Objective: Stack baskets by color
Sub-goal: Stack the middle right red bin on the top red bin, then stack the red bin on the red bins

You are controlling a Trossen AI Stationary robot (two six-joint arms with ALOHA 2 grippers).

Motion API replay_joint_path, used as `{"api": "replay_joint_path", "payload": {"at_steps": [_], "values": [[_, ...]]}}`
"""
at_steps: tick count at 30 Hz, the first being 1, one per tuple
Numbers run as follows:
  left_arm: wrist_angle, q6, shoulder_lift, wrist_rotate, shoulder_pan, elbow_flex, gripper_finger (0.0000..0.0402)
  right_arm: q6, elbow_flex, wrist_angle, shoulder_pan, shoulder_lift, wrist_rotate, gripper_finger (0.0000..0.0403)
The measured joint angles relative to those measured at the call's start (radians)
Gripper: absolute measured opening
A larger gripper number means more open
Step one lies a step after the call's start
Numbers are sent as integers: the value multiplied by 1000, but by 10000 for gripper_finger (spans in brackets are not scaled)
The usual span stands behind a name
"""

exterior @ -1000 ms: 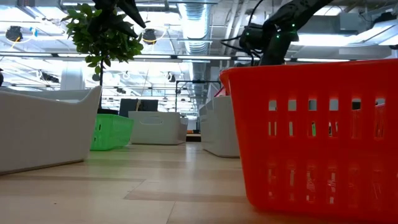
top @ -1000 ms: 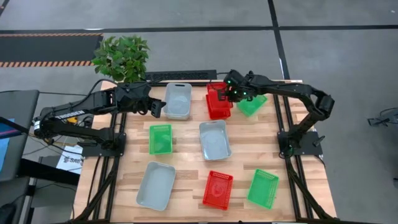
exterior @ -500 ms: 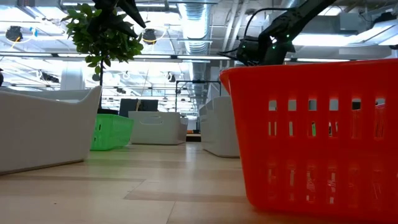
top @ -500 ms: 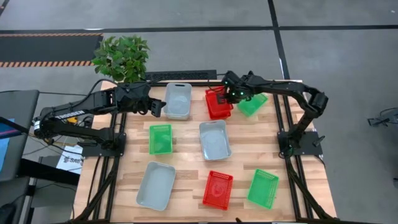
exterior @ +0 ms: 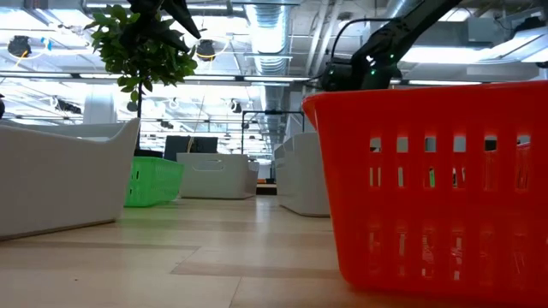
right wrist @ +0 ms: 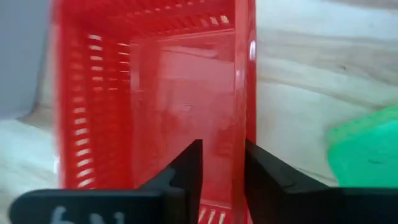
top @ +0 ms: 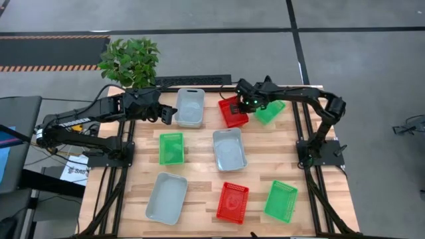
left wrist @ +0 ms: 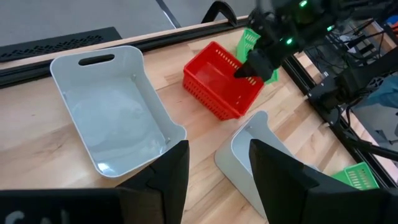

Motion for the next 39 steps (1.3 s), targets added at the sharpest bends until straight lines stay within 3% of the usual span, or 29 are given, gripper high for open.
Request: {"api": "replay_joint_path", "payload": {"at_steps": [11, 22, 26, 30, 34, 39], "values": [[0, 6, 0, 0, 0, 0, 155, -13, 2, -5, -45, -81, 10, 208], [-8, 6, 0, 14, 0, 0, 155, -38, 0, -277, 93, -104, 96, 195], [-8, 7, 0, 19, 0, 0, 155, 5, 0, -380, 205, -118, 102, 192], [-8, 18, 0, 34, 0, 0, 155, 154, 0, -522, 355, -191, 102, 194], [-8, 23, 0, 61, 0, 0, 155, 443, 0, -532, 582, -291, 102, 196], [-6, 42, 0, 89, 0, 0, 155, 864, 2, -394, 881, -313, 171, 195]]}}
